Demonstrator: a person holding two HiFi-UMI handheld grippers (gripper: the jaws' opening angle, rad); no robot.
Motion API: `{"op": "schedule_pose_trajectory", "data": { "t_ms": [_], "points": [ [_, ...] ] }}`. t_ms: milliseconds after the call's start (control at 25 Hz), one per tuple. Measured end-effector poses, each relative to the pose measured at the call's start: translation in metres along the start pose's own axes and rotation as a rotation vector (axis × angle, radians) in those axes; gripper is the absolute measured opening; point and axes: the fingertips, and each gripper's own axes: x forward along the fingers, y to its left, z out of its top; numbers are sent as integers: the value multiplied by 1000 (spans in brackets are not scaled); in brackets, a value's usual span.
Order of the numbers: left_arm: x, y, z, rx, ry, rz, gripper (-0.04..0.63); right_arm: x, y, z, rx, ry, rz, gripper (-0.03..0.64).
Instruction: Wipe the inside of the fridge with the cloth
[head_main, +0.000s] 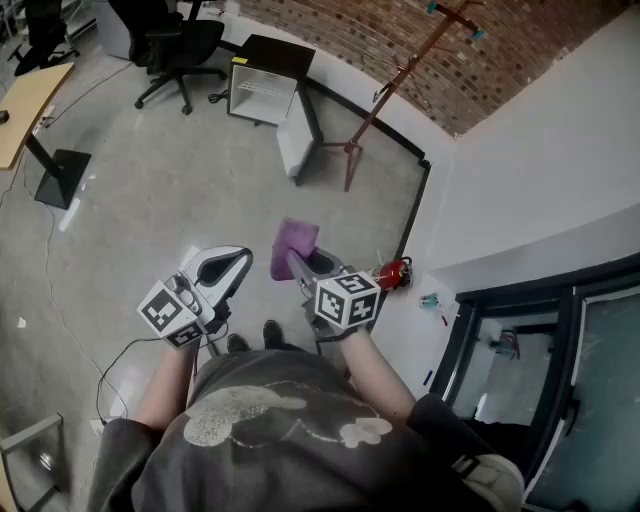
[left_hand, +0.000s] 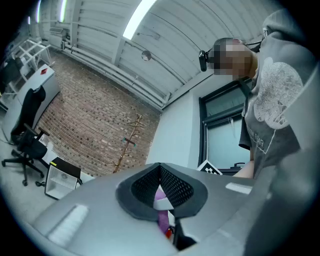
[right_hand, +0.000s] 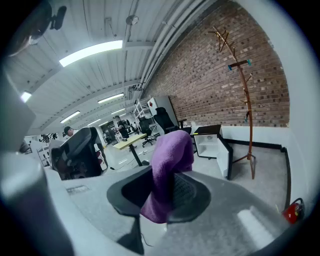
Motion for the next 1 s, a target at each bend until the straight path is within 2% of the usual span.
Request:
{"op": "schedule_pose_trajectory", "data": {
  "t_ms": [120, 280, 360, 480, 600, 720, 1000],
  "points": [
    [0, 2, -8, 22, 53, 37, 15, 2, 0, 1, -9, 3, 9, 71],
    [-11, 24, -36, 87, 187, 188, 17, 3, 0, 1, -11, 9, 16, 71],
    [-18, 32, -40, 81, 211, 234, 17, 5, 2, 1, -8, 10, 21, 71],
    [-23, 33, -39, 45, 196, 249, 17, 8, 5, -1, -6, 12, 30, 71],
    [-28, 35, -44, 50, 206, 264, 17, 9, 7, -4, -15, 8, 31, 72],
    [-35, 38, -49, 55, 212, 273, 17, 10, 6, -6, -7, -7, 18, 72],
    [-56, 48, -58, 10, 238, 293, 17, 16, -4, -12, 43, -18, -26, 74]
  ]
}}
